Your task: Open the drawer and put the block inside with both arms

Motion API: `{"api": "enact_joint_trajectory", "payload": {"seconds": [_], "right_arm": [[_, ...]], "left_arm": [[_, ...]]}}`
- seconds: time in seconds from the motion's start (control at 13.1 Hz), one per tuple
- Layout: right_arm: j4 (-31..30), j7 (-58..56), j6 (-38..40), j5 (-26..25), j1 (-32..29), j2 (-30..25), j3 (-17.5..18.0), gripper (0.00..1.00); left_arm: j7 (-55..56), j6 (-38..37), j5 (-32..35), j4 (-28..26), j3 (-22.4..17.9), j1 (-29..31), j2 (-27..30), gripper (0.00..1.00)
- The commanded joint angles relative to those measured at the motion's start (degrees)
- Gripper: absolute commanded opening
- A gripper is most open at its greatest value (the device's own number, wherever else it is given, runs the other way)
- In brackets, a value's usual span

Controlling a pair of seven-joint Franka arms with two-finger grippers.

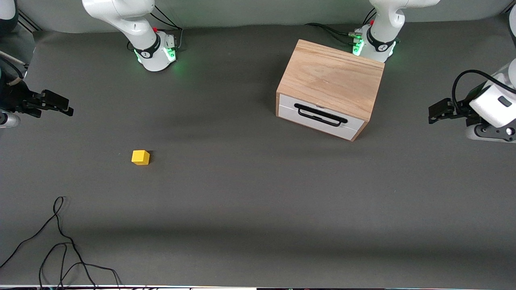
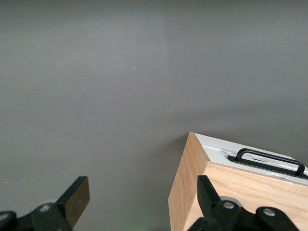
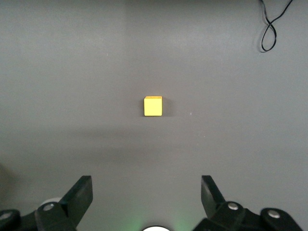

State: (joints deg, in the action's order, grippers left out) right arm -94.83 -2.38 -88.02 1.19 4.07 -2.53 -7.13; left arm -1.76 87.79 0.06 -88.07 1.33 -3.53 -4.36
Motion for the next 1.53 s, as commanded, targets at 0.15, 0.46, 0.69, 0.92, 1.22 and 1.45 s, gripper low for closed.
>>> {"api": "enact_joint_trajectory", "payload": {"seconds": [0.15,0.46,0.69,0.92,1.22,1.45], "right_arm": [[0.9,0.0,0.0,-0.6,-0.6,0.4,0.4,1.0],[0.8,-0.1,-0.1,-0.5,-0.6,0.3,0.4,1.0],[0.7,-0.1,0.0,-0.5,-0.6,0.2,0.4,1.0],[0.6,-0.2,-0.1,-0.5,-0.6,0.6,0.4,1.0],[0.7,-0.8,0.0,-0.4,-0.5,0.4,0.5,1.0],[0.8,-0.7,0.0,-0.1,-0.2,0.2,0.9,1.0]], "left_arm": [[9.6,1.0,0.6,-0.7,0.5,-6.6,0.1,1.0],[35.4,2.5,0.6,-0.6,0.5,-15.3,-1.5,1.0],[57.0,3.6,0.1,-0.7,0.6,-21.2,-3.2,1.0],[83.1,7.7,0.6,-0.8,0.5,-27.4,-5.2,1.0],[100.8,11.8,-0.3,-0.9,0.6,-29.5,-6.8,1.0],[103.2,8.3,-0.4,-1.1,0.6,-29.3,-7.2,1.0]]}}
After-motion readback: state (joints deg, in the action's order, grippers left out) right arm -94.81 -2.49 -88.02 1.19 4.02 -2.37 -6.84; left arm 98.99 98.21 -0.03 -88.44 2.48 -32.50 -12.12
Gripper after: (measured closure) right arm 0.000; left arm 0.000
